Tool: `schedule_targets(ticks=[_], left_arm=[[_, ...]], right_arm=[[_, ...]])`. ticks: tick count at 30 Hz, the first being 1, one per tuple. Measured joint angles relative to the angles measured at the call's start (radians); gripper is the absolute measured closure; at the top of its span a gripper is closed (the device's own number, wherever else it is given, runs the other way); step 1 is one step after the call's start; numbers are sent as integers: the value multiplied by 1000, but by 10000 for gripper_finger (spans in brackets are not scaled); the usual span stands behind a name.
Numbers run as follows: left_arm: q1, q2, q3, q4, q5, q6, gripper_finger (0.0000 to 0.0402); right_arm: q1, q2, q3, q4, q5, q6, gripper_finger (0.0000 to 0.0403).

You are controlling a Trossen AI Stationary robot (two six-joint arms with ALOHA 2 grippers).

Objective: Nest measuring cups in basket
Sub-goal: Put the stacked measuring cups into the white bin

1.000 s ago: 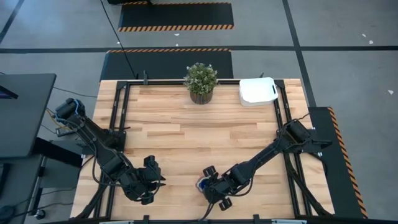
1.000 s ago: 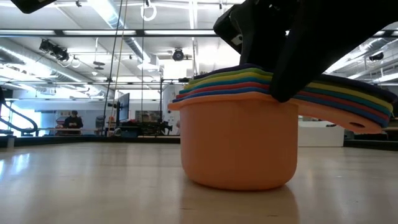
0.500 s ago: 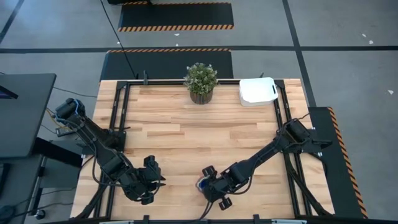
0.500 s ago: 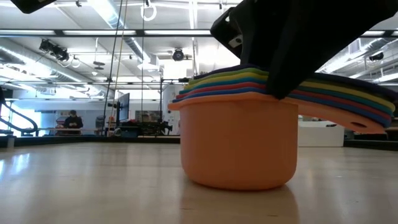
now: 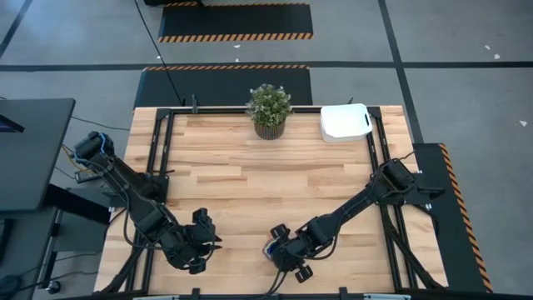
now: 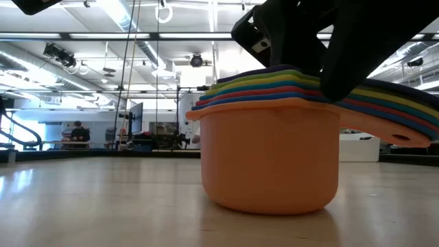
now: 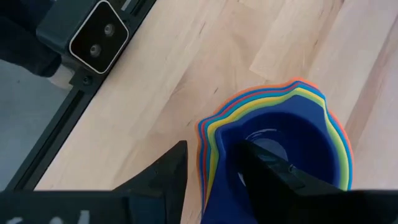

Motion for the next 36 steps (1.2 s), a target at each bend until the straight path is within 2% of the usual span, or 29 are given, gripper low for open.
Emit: schedule_targets(ticks=[10, 20, 36], left_arm=[[0, 0, 0, 0, 0, 0, 306], [0, 0, 0, 0, 0, 0, 306], [0, 2, 0, 0, 0, 0, 306]], right_arm=[[1, 1, 0, -6, 11, -26, 247], [32, 3, -3, -55, 220, -166, 247], [39, 0, -55, -37, 351, -185, 247]])
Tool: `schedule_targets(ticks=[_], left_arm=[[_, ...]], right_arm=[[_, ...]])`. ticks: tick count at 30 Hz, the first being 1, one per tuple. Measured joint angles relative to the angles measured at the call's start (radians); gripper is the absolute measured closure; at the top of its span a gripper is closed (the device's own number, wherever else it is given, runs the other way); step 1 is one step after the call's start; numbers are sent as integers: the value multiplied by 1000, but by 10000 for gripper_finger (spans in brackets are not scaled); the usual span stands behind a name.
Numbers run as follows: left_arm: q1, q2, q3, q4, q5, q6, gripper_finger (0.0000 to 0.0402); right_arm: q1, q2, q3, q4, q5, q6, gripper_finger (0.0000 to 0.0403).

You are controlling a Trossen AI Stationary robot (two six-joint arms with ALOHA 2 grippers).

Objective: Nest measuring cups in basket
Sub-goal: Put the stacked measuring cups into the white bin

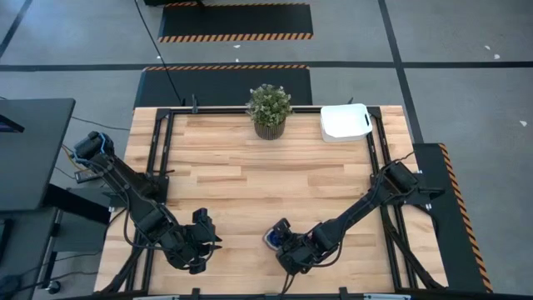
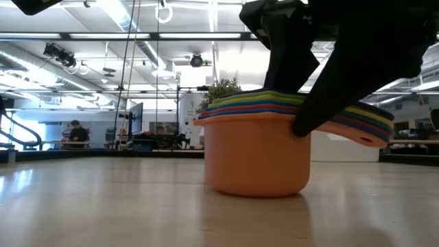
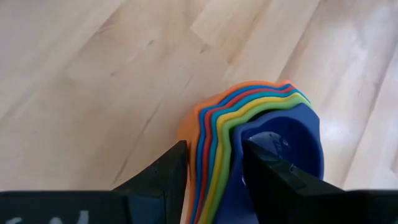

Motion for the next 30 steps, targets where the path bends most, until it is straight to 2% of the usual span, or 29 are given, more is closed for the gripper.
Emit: schedule_targets(ticks=[12, 22, 30], left_arm=[[0, 0, 0, 0, 0, 0, 306], [0, 0, 0, 0, 0, 0, 306], [0, 0, 0, 0, 0, 0, 306]], right_arm=[[-1, 2, -1, 22, 32, 0, 249], [-3, 2, -1, 27, 31, 3, 284], [-4, 2, 0, 27, 23, 1, 288]])
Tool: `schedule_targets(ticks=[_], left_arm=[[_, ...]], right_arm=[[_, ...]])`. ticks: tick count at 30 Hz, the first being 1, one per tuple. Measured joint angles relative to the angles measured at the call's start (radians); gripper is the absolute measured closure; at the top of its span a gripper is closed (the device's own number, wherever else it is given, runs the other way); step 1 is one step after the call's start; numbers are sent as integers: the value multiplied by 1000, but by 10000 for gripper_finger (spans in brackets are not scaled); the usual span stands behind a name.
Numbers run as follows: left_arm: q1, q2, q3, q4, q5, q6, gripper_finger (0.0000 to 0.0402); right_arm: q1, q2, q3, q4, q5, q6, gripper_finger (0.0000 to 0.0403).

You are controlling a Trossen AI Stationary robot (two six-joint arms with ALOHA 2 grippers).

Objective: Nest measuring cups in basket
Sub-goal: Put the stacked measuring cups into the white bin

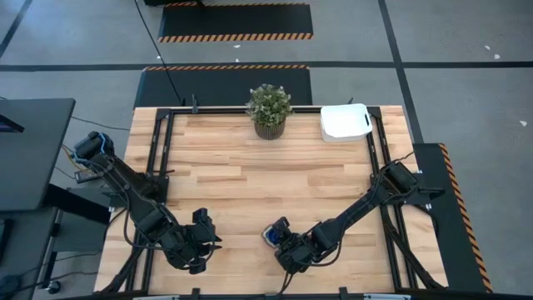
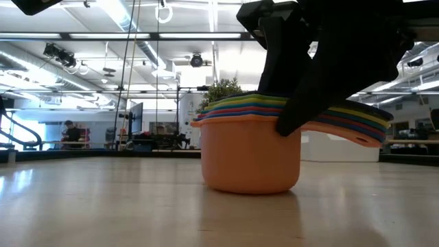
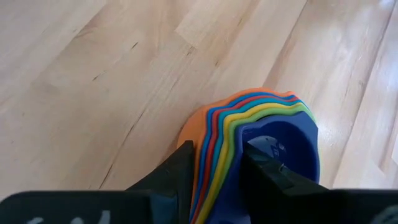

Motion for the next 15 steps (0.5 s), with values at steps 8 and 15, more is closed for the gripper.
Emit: schedule_targets(ticks=[8, 15], left_arm=[[0, 0, 0, 0, 0, 1, 306], [1, 0, 0, 0, 0, 152, 306]], right_arm=[[-1, 0, 0, 0, -3, 1, 288], [-2, 0, 0, -1, -20, 2, 289]])
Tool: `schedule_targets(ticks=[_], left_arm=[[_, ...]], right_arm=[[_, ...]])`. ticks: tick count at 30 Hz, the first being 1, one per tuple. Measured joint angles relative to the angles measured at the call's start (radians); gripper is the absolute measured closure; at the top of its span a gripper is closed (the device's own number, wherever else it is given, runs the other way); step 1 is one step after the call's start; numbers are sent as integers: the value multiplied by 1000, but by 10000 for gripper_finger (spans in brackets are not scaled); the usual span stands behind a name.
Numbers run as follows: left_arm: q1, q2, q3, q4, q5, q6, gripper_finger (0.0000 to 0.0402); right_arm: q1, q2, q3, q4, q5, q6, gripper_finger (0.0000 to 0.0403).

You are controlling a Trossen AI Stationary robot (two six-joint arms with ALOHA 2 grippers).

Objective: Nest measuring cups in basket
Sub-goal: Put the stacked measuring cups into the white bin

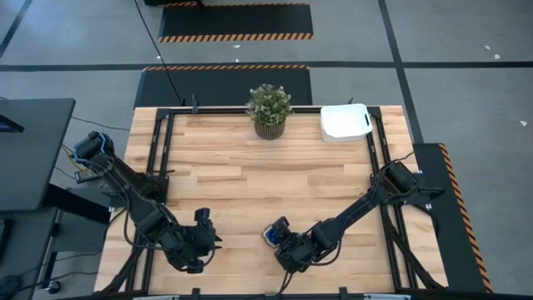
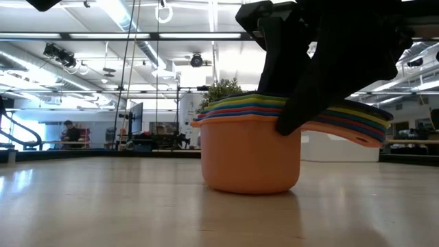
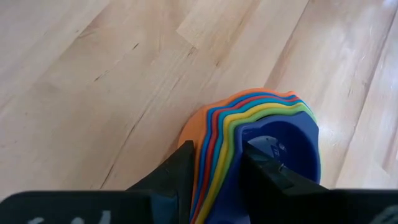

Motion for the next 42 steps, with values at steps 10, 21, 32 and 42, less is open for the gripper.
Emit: schedule_targets(ticks=[10, 21, 32, 42], left_arm=[[1, 0, 0, 5, -1, 42, 306], [1, 0, 0, 4, 0, 24, 306], [1, 0, 0, 3, 0, 22, 306], [1, 0, 0, 3, 0, 22, 306]], right_arm=[[0, -1, 0, 12, -10, 4, 289], [0, 2, 25, 7, -33, 7, 292], [-7, -1, 30, 6, -72, 12, 311], [-12, -2, 31, 7, -73, 11, 312]])
